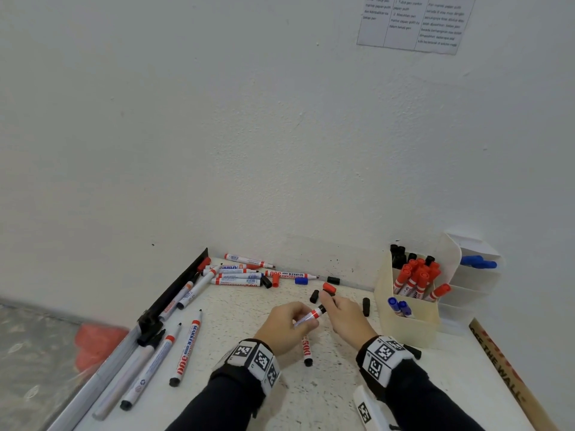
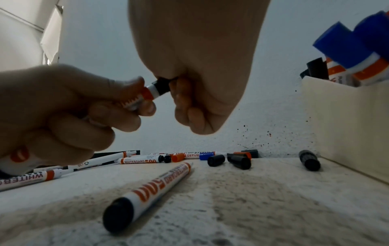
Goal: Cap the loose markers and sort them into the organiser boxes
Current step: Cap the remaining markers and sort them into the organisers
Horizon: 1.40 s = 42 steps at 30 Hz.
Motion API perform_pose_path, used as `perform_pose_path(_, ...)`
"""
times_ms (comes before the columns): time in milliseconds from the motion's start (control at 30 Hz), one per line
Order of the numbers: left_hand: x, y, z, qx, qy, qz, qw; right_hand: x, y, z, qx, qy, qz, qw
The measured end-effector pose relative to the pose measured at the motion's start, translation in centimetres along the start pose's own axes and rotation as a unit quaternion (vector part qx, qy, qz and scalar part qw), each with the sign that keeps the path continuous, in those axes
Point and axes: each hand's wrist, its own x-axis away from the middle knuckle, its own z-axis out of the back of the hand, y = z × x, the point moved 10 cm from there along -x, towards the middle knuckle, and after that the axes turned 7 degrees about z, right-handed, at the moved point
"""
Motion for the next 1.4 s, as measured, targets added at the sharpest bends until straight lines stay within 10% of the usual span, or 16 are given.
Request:
perform_pose_path(267, 0.5, -0.7, -1.8, 0.219, -0.117, 0.08, 0.965, 0.0, -1.8, -0.8, -0.006, -0.078, 0.064, 0.995)
perform_pose_path(467, 0.0, -0.7, -1.9, -0.022, -0.09, 0.046, 0.995, -0.6, -3.3, 5.7, 0.027, -0.008, 0.08, 0.996)
perform_pose_path(667, 1.1, -2.4, -5.1, -0.304, -0.206, 0.031, 0.93, -1.7, -0.7, 20.8, 0.062, 0.257, 0.02, 0.964)
perform_pose_path(833, 1.2, -2.3, -5.0, -0.305, -0.211, 0.02, 0.928, -1.5, 2.2, 25.6, 0.074, 0.345, -0.021, 0.936)
perform_pose_path(1233, 1.9, 0.3, -6.3, -0.367, -0.192, -0.044, 0.909, -1.5, -1.2, 25.1, 0.129, 0.38, 0.081, 0.912)
perform_pose_path(1400, 0.7, 0.2, -4.9, -0.371, -0.133, 0.03, 0.919, -2.8, 0.8, 24.3, 0.15, 0.306, 0.019, 0.94)
